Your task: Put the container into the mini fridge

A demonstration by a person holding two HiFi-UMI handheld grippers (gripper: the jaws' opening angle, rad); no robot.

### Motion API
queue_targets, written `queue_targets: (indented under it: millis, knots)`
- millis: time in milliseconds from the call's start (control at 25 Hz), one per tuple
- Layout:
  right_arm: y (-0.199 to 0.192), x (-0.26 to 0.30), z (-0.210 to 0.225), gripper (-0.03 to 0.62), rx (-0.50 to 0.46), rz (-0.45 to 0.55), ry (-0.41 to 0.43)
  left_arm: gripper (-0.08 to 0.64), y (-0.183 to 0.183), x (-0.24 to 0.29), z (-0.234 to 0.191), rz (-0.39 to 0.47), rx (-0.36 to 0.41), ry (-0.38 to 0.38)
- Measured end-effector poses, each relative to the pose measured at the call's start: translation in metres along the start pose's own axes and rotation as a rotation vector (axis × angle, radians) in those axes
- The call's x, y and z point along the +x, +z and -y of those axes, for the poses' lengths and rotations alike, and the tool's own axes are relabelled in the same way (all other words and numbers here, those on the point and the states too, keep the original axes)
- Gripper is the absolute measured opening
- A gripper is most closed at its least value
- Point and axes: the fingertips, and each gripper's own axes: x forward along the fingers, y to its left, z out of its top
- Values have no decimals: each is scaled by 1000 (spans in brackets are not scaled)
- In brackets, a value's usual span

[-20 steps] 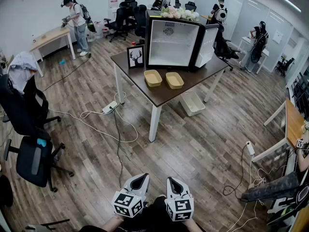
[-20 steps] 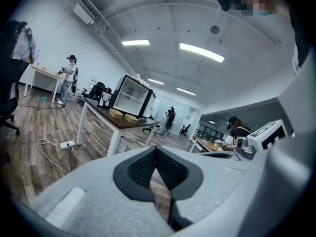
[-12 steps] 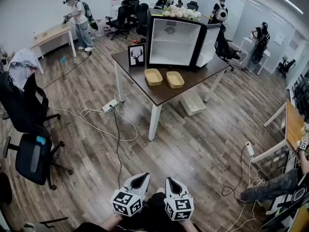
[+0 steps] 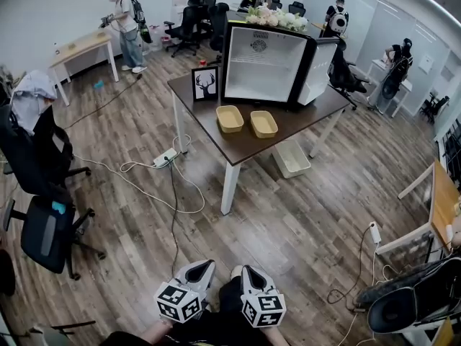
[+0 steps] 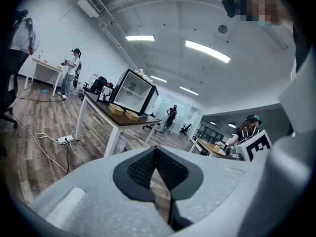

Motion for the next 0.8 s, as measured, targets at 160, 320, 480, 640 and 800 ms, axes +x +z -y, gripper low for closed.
queue_targets:
  millis: [160, 320, 480, 640, 800]
  knots:
    - [28, 27, 30, 8, -6, 19, 15, 8, 18, 34, -8, 8, 2, 21]
    - [54, 50, 55, 8, -33, 28, 48, 8, 33, 72, -5, 25, -92, -59]
    - [69, 69, 81, 8, -55, 9, 80, 8, 42, 106, 5, 18, -71, -75]
    - [82, 86, 103, 8, -75, -10, 110, 8, 48, 135, 0, 29, -93, -28]
    - [90, 99, 127, 8, -106, -25, 136, 8, 56, 159, -5, 65, -113, 26]
